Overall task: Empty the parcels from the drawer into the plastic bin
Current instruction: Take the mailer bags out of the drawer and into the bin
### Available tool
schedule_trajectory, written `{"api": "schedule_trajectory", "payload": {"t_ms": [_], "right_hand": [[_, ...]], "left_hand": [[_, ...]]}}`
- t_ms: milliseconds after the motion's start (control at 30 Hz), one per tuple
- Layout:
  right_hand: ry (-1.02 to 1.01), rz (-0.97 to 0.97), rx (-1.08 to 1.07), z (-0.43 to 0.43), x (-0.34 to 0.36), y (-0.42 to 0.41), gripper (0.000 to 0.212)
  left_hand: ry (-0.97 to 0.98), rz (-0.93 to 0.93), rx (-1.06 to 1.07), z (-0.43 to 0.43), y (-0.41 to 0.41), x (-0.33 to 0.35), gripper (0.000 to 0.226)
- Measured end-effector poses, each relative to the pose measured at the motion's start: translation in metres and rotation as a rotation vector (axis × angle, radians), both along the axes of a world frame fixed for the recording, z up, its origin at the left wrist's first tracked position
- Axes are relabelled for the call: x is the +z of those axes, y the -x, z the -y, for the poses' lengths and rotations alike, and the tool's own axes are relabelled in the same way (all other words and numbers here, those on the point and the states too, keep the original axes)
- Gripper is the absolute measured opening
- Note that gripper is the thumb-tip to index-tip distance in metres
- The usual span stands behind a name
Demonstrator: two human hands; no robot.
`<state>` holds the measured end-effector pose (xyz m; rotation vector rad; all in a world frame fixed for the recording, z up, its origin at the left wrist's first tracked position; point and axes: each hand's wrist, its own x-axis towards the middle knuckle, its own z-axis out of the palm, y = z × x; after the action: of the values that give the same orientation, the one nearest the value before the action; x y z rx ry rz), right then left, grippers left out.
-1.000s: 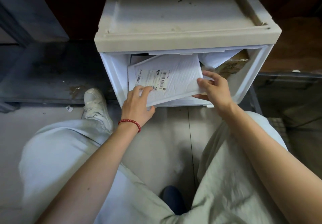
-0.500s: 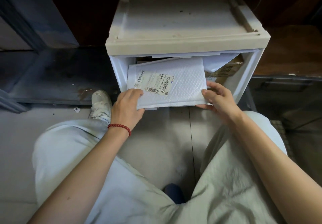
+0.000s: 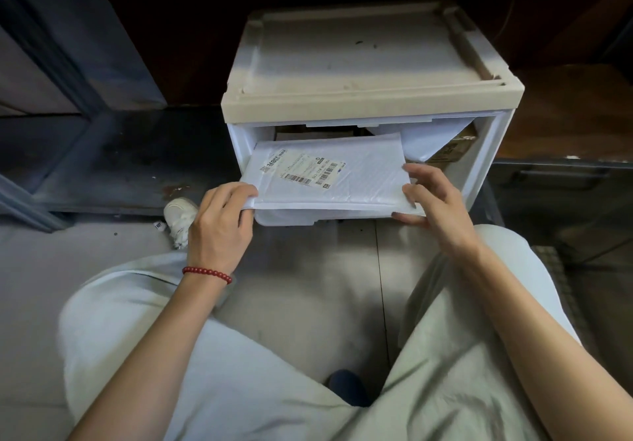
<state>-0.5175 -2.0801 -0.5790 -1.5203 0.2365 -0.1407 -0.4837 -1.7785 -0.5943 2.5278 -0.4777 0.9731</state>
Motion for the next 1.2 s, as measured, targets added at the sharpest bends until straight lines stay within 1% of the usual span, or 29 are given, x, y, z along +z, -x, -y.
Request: {"api": "schedule_trajectory", "payload": {"t_ms": [133,200,300,333,400,433,500,567,667,767,867,967,1000,1067,1133,1200], "right_hand": [[0.051,0.073,0.042,0.006,0.002,0.004,0.043],[0.149,0.128,0.03,0.007,-0.001,0.004,0.032],[0.417,0.194,-0.022,0.005,-0.008,0.001,0.022],[0.444,0.208,-0.032,0.004,-0.011,-0.002,0.016],[0.41,0.18,-0.027,0.003,-0.015,-0.006,0.008],[0.365,0.15,-0.013,0.002,-0.016,-0.009,0.01],[0.257,0.113,0.031,0.001,-0.018,-0.011,0.022],[0.163,0.112,0.055,-0.002,-0.019,-0.011,0.022],[0.115,0.071,0.049,-0.005,-0.023,-0.016,0.017],[0.135,-0.012,0.023,-0.007,-0.029,-0.02,0.009],[0.115,-0.062,0.026,-0.011,-0.032,-0.019,0.014],[0.072,-0.101,0.015,-0.015,-0.032,-0.017,0.015],[0.086,-0.1,-0.003,-0.015,-0.032,-0.017,0.011],[0.19,-0.071,-0.044,-0.013,-0.027,-0.017,0.006],[0.278,-0.039,-0.087,-0.005,-0.018,-0.014,0.013],[0.321,-0.028,-0.143,0.009,-0.005,-0.01,0.023]], "left_hand": [[0.093,0.004,-0.005,-0.004,-0.001,0.013,0.024],[0.101,0.003,-0.014,-0.004,-0.002,0.017,0.018],[0.125,-0.025,-0.021,0.0,-0.002,0.019,0.015],[0.139,-0.042,-0.017,0.002,-0.002,0.019,0.015],[0.174,-0.092,-0.011,0.007,-0.001,0.019,0.016],[0.188,-0.123,-0.009,0.009,-0.001,0.018,0.016],[0.214,-0.17,-0.019,0.012,0.0,0.017,0.017],[0.284,-0.236,-0.04,0.013,-0.004,0.013,0.02],[0.468,-0.402,-0.043,0.013,-0.01,0.002,0.035],[0.619,-0.535,-0.02,0.013,-0.008,-0.008,0.055],[0.612,-0.655,-0.006,0.017,-0.005,-0.013,0.076],[0.537,-0.746,0.011,0.022,-0.002,-0.019,0.082],[0.493,-0.745,0.025,0.025,-0.002,-0.019,0.08],[0.439,-0.707,0.055,0.033,-0.001,-0.015,0.074],[0.441,-0.639,0.057,0.046,-0.003,-0.002,0.07],[0.442,-0.578,0.04,0.063,-0.006,0.014,0.067]]}}
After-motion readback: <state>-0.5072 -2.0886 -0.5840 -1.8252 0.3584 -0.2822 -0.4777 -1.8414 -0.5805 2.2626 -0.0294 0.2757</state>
